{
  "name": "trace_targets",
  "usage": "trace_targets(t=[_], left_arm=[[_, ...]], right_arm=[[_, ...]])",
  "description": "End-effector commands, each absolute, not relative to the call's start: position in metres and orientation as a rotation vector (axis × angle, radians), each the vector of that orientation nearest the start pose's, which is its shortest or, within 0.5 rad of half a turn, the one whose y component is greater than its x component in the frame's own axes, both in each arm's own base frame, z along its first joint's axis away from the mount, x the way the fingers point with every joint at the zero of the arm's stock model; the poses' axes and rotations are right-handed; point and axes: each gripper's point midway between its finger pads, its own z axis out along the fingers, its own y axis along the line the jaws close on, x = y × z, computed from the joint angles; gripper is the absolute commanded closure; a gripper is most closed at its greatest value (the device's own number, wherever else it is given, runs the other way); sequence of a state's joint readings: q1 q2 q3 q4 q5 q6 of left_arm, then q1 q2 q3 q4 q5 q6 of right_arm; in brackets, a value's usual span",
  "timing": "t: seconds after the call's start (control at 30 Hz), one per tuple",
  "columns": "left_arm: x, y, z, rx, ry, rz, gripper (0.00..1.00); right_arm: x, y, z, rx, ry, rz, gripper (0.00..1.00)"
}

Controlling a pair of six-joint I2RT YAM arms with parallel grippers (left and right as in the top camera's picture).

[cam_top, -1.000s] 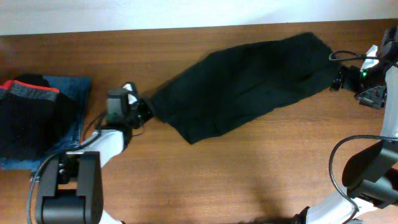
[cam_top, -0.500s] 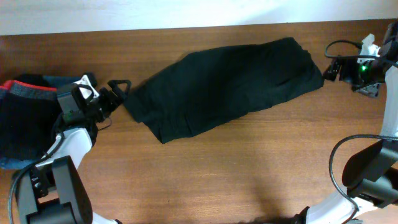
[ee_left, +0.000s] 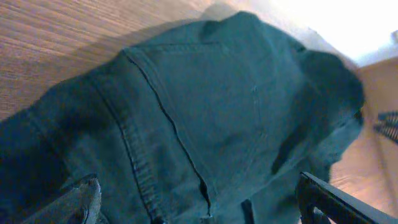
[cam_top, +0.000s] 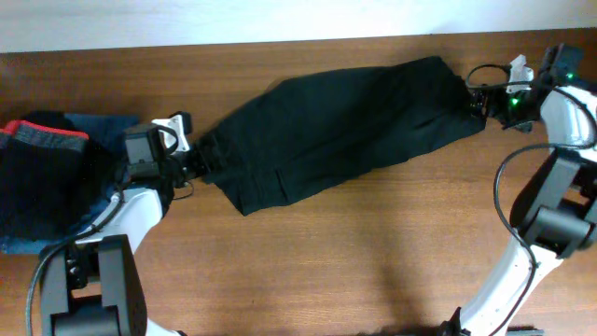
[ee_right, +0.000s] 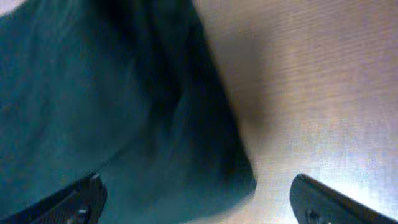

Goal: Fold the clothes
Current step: 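Pull the pants ends apart with both grippers to flatten them lengthwise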

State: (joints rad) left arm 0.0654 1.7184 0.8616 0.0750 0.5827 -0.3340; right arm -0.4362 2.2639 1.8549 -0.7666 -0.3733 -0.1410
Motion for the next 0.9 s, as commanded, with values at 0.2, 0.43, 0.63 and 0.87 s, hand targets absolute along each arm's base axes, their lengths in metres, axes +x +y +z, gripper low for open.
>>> trace_targets(t=[0.2,0.43,0.63,0.87], left_arm=[[0.422,-0.068,0.068,-0.097,2.377,-0.625,0.01],[0.422,-0.068,0.063,-0.093,2.395,-0.559,0.01],[0.422,-0.068,0.063,-0.093,2.395,-0.559,0.01],[0.421,-0.067,0.063,-0.094,2.399,-0.559,0.01]], right_arm=[[0.541,-0.157,0.046,0.112,2.47,0.439,0.01],[0.548,-0.153,0.046,0.123,2.432,0.486,0.01],[0.547,-0.149,0.022,0.168,2.467,0.523,0.01],[0.555,-0.118,-0.001,0.117,2.482,0.581,0.01]])
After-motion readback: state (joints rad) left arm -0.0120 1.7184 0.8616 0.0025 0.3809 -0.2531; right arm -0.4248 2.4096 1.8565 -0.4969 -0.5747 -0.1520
